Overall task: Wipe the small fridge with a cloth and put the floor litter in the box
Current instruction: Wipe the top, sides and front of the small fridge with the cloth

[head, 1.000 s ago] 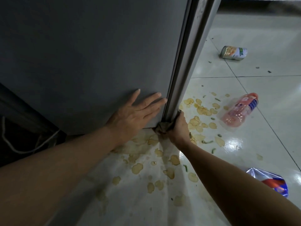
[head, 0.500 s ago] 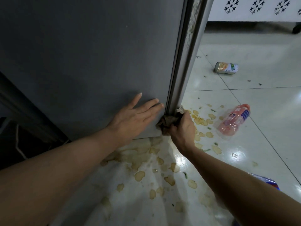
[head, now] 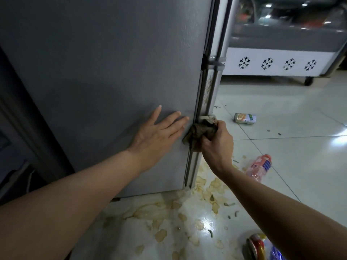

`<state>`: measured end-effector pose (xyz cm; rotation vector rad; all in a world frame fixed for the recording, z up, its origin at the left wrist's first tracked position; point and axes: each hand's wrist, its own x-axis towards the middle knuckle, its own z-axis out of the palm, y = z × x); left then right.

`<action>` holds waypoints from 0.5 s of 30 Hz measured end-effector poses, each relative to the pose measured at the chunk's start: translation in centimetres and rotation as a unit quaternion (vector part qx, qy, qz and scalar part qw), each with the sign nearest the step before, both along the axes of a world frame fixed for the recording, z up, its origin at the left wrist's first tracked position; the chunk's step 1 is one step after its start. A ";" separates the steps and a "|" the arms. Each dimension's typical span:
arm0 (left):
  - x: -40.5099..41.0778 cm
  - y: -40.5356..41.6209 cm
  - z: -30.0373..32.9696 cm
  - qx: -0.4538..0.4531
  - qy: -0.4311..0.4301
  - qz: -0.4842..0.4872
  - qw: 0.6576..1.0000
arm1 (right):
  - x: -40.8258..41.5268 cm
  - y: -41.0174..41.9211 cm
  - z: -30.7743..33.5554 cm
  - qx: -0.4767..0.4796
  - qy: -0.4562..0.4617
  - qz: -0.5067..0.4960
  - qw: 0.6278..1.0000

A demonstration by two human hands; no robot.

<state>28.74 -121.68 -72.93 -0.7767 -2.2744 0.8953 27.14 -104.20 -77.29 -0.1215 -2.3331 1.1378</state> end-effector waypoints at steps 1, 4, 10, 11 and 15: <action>0.1 0.2 0.4 -0.003 -0.037 0.011 0.999 | -0.1 0.0 1.1 0.004 0.004 -0.002 1.000; 0.6 0.7 1.5 0.049 -0.023 -0.022 0.998 | -0.4 0.2 4.4 0.001 0.031 -0.004 1.000; 1.6 0.8 7.9 0.147 0.020 -0.057 0.987 | -0.4 0.0 9.4 -0.013 0.067 -0.003 0.998; 1.7 1.1 9.4 0.160 0.026 -0.054 0.985 | -0.3 0.0 10.2 -0.015 0.074 -0.007 0.997; 1.6 1.3 13.5 0.188 0.068 -0.021 0.980 | 0.0 -0.2 13.2 -0.027 0.088 -0.015 0.996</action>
